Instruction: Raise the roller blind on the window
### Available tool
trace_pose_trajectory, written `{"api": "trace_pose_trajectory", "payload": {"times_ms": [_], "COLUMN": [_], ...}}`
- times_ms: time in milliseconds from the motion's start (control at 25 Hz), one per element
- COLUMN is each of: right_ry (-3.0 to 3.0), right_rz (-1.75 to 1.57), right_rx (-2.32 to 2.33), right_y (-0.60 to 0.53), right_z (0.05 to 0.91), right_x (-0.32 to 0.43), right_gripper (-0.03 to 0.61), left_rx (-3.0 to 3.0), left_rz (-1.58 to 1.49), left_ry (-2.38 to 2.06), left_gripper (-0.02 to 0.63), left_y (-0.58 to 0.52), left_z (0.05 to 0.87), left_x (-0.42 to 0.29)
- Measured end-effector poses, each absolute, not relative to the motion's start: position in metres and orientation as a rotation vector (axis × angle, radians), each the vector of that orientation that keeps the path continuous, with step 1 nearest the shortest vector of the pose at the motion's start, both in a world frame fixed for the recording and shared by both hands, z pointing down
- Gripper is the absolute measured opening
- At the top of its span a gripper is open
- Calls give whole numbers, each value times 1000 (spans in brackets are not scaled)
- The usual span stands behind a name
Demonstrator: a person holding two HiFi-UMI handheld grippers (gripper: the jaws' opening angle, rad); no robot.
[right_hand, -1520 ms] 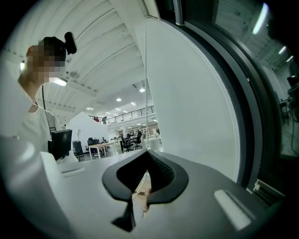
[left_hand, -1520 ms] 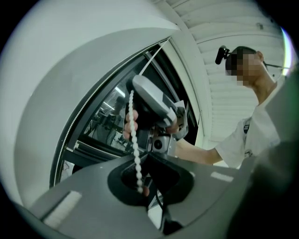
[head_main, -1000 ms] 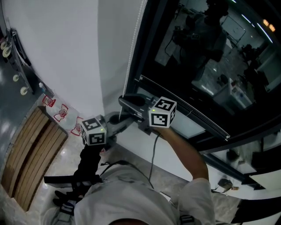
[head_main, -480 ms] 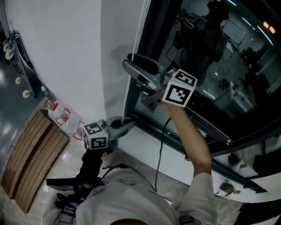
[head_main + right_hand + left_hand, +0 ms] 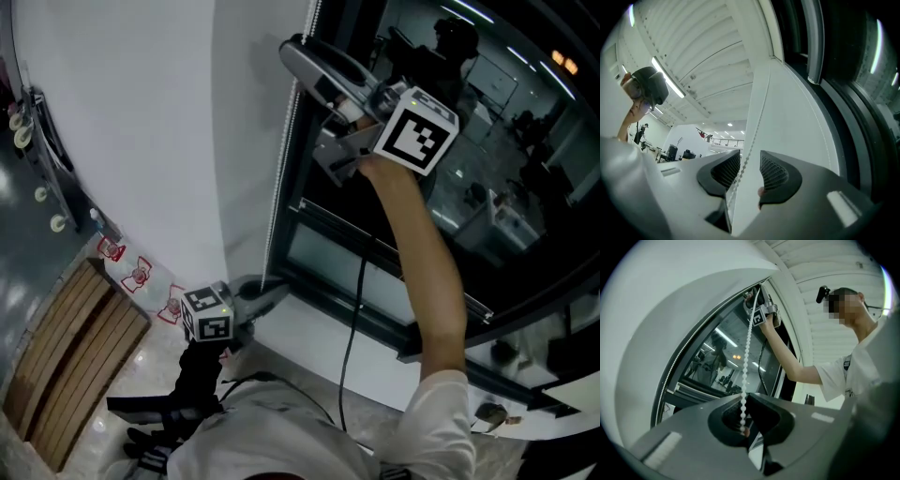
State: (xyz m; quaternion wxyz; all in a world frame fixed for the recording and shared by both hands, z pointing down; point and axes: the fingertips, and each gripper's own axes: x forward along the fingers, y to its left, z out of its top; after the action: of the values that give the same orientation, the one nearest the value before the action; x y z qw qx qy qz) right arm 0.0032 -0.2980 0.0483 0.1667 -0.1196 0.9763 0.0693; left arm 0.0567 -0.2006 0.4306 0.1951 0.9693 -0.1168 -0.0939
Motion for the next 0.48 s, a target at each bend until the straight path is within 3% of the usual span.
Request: {"api": "trace_pose_trajectory", "payload": {"times_ms": [480], "right_ry": [2761], "right_rz": [175], "right_rx": [-359], "right_y": [-299], "right_z": [34], "right_x": [6], "right_gripper": [14], "left_rx": [2711], "left_rz": [-250], "left_ry": [-326], "left_gripper": [-2], "left_y": [-202], "left_z": [433], "left_x": [57]}}
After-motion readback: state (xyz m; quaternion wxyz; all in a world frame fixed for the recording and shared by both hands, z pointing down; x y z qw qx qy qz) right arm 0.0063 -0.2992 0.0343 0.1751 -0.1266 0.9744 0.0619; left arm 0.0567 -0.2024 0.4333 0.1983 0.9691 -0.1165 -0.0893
